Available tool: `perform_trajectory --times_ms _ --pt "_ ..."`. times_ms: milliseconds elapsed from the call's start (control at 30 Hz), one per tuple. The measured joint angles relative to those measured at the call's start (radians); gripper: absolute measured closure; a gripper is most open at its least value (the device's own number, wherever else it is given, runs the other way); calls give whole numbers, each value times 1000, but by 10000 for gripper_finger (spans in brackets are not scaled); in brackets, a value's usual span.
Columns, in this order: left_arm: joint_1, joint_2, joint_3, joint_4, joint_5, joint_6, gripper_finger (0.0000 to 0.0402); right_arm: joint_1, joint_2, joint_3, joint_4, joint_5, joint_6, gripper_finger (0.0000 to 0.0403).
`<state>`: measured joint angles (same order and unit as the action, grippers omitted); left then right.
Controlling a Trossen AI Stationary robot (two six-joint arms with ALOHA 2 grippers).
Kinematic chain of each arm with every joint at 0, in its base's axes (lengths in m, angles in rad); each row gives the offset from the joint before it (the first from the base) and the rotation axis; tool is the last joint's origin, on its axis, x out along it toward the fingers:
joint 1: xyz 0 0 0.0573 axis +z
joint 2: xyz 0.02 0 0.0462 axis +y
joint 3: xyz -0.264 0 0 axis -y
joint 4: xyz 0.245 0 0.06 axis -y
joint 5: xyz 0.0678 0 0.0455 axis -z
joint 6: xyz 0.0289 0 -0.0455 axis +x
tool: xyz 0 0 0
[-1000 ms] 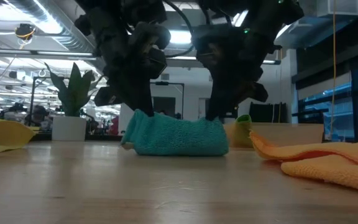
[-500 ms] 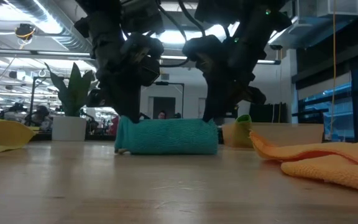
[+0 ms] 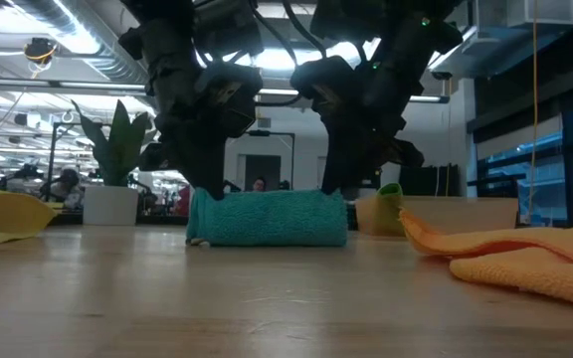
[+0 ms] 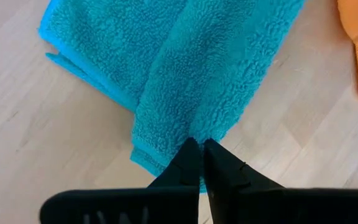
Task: Roll microfiber towels into tight, uniform cylinder then place into a basket
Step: Fold the blue towel
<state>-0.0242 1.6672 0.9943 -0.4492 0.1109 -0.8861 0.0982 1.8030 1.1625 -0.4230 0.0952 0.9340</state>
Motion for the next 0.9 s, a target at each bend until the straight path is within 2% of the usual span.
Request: perform_trajectory --times_ms 400,567,733,900 --pt "12 0 0 1 -24 -1 328 -34 3 0 -2 9 7 281" --pt "24 0 0 1 -22 12 326 -57 4 -12 -13 69 5 282" --pt "26 -13 1 -6 -7 39 328 -80 4 -19 -14 76 -6 288" --pt "48 -13 1 -7 3 100 326 -92 4 -19 6 -25 -80 289"
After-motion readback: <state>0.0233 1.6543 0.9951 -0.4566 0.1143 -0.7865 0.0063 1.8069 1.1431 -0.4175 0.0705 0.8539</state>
